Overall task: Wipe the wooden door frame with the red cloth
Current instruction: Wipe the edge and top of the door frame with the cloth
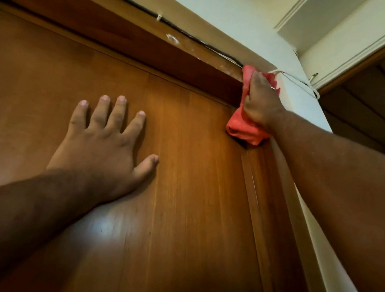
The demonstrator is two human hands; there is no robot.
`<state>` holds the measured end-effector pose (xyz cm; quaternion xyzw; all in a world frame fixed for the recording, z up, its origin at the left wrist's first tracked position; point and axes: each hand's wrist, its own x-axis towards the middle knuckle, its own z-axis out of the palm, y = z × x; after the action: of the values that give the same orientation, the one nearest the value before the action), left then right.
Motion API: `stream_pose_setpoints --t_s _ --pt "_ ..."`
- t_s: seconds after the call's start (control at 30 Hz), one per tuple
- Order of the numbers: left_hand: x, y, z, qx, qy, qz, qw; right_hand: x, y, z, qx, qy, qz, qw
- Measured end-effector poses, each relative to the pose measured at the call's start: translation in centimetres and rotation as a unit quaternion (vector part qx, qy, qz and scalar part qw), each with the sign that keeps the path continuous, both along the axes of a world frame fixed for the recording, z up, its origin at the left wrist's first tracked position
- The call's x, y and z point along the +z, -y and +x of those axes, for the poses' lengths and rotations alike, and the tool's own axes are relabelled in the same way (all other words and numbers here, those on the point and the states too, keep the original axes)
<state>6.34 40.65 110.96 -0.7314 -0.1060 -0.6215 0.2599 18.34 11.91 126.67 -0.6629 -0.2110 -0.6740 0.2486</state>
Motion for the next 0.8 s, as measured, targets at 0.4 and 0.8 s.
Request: stream_pose_setpoints --t_s 0.4,0.8 --pt "-0.3 -0.4 0.0 -0.016 0.009 -0.003 1.0 -0.6 -12.2 -5.5 -0.015 0.178 -0.103 0.978" --pt "-0.9 -1.3 -1.6 -0.072 -0.008 -0.012 0.997 1.1 -8.4 -4.2 0.005 0.04 -0.019 0.999"
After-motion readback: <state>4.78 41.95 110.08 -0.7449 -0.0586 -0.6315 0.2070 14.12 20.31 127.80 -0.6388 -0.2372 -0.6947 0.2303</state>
